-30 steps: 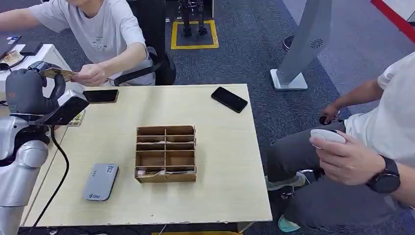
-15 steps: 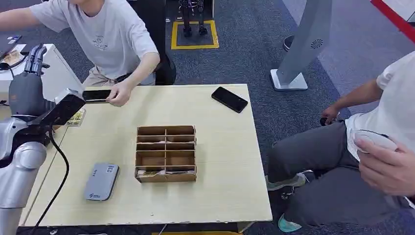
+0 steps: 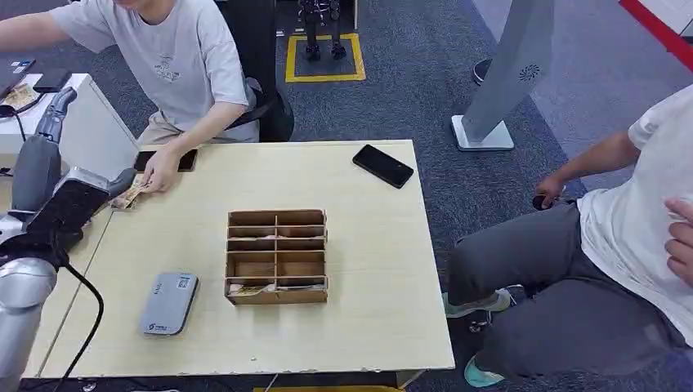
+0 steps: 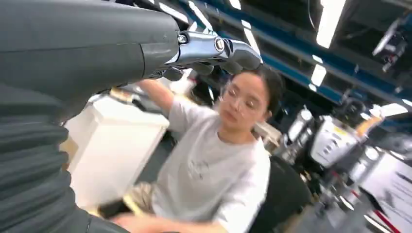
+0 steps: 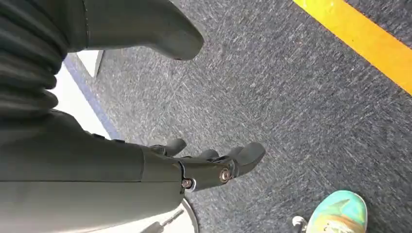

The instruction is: Pass the card to the sensor for recognition and then transmit it.

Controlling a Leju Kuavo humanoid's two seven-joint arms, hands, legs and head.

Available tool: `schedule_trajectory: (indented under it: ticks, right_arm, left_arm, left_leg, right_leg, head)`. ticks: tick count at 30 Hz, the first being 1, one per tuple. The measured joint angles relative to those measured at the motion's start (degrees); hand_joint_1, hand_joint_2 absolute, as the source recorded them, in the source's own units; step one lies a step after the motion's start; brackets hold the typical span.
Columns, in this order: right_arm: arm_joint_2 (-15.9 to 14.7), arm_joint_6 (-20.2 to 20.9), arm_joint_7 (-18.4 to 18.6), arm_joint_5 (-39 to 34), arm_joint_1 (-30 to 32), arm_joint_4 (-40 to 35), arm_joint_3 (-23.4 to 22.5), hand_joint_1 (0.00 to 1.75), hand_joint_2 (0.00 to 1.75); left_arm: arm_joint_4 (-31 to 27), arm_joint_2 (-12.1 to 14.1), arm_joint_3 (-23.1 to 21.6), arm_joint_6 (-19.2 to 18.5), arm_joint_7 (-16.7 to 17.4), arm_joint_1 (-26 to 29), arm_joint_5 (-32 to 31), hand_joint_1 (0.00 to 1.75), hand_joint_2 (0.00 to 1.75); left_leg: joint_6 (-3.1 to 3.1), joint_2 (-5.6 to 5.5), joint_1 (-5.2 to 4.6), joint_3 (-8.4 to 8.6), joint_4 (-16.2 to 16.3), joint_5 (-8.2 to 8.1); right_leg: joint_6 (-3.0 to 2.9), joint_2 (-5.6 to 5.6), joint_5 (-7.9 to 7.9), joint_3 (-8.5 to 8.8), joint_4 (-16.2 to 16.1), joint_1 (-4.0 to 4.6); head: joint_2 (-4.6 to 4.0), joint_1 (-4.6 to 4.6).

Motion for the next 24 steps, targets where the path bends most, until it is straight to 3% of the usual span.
schedule_trajectory:
  ticks: [5,17,21,24]
  right_arm:
    - [0.0,0.0,0.0,-0.2,0.1,0.2,-0.5,0.0,1.75]
    - [0.0,0.2,0.0,-0.2,0.1,0.4,-0.6,0.0,1.75]
    - [0.0,0.4,0.0,-1.4,0.5,0.4,-0.6,0.0,1.75]
    - [0.0,0.5,0.0,-2.0,0.6,0.4,-0.6,0.0,1.75]
  left_arm:
    - [-3.9,0.3,0.5,-0.8,-0.3,3.6,0.9,0.0,1.75]
    - [-6.1,0.8,1.1,-1.6,-0.8,4.8,0.9,0.0,1.75]
    - [-9.9,1.8,1.0,-6.7,-5.7,8.3,-0.2,0.0,1.75]
    - [-13.6,1.8,-1.4,-6.7,-9.8,11.2,-5.7,0.0,1.75]
  left_leg:
    - [0.0,-0.04,0.01,-0.01,0.0,0.0]
    - [0.0,-0.03,0.0,-0.01,0.0,0.01]
    - [0.0,0.04,0.0,-0.01,0.0,-0.01]
    - [0.02,0.03,0.0,-0.03,0.0,-0.03]
  right_leg:
    - [0.01,-0.05,0.0,0.02,0.0,0.0]
    - [0.01,-0.05,0.02,0.02,0.0,0.0]
    - [0.01,0.03,0.01,-0.05,0.0,-0.01]
    - [0.03,0.0,-0.02,-0.05,0.0,-0.02]
  head:
    - [0.0,0.02]
    - [0.0,0.02]
    - [0.0,0.0]
    - [0.0,0.0]
